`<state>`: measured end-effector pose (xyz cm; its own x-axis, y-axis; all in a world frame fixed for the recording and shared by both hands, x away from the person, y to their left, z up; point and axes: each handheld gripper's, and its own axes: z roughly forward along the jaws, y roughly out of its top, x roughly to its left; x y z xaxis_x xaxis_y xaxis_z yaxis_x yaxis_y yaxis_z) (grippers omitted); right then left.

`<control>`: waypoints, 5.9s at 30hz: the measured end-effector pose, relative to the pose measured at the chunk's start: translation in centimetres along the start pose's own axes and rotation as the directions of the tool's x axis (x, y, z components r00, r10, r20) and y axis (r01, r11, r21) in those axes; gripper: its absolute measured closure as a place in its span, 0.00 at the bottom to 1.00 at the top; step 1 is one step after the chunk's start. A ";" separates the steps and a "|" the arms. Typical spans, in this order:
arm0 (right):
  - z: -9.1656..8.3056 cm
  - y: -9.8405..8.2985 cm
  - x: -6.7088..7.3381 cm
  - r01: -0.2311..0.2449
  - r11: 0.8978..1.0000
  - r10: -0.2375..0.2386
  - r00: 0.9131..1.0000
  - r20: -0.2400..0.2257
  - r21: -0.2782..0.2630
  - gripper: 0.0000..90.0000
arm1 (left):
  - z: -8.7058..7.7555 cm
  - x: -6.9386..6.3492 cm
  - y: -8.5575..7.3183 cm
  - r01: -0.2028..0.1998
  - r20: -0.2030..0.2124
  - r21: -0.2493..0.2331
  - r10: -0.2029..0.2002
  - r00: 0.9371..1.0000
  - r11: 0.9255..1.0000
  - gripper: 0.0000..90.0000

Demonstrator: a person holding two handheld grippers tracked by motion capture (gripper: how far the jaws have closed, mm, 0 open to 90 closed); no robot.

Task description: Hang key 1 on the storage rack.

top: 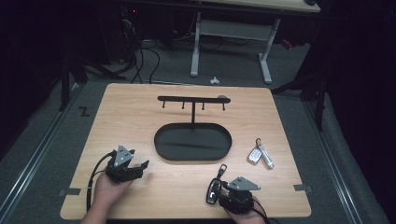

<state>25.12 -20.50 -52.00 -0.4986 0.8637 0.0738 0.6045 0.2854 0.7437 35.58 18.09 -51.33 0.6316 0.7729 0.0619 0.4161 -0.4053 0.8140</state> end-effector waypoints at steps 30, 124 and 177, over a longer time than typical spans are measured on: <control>-0.3 -0.4 -3.3 0.033 0.999 -0.035 0.998 0.055 0.032 0.95 | 0.0 -0.3 0.3 0.011 -0.006 0.000 -0.011 1.000 1.000 0.34; 2.5 8.8 -4.0 0.081 0.909 -0.077 0.997 -0.027 0.408 0.41 | -0.5 0.5 -0.6 -0.003 0.035 0.003 0.003 0.999 1.000 0.34; 7.3 11.3 -4.9 0.161 0.646 -0.167 0.984 -0.067 0.747 0.88 | -0.2 0.9 -0.6 0.000 0.093 0.000 0.000 0.996 1.000 0.34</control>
<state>38.94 -18.50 -48.80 -0.6331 0.7741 -0.0065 0.7741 0.6331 -0.0041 35.83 19.14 -51.66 0.6894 0.7244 0.0078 0.4166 -0.4051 0.8138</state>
